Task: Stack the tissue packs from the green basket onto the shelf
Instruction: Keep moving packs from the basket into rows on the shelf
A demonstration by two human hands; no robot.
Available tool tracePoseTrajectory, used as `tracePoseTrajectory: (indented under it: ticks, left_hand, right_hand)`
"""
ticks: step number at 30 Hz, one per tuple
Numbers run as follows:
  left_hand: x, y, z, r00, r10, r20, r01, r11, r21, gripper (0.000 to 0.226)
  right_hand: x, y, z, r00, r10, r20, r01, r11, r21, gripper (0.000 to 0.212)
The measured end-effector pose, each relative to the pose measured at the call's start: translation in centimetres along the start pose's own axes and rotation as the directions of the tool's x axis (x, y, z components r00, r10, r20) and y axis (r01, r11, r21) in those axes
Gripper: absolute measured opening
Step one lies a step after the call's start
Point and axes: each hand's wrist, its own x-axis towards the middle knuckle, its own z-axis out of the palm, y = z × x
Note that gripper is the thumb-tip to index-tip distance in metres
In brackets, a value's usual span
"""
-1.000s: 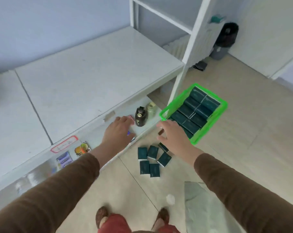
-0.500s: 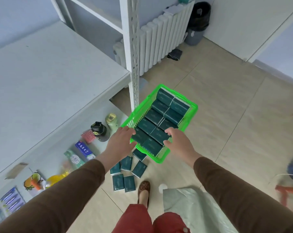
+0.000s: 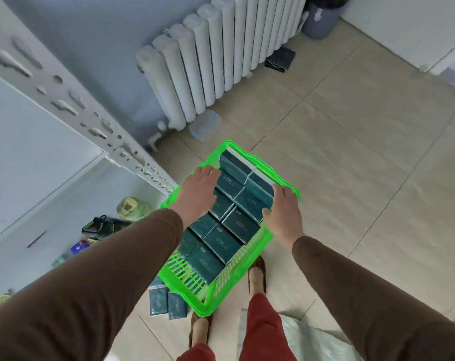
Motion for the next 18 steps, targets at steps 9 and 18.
tracePoseTrajectory:
  ticks: [9, 18]
  left_hand:
    - [12.6, 2.2, 4.5, 0.998, 0.031, 0.063, -0.05, 0.942, 0.331, 0.079]
    - [13.2, 1.9, 7.7, 0.999, 0.045, -0.02, -0.033, 0.913, 0.408, 0.061]
  right_hand:
    - [6.2, 5.3, 3.9, 0.989, -0.145, 0.02, 0.145, 0.957, -0.252, 0.055]
    - [7.4, 5.8, 5.6, 0.973, -0.226, 0.038, 0.229, 0.952, -0.203, 0.063]
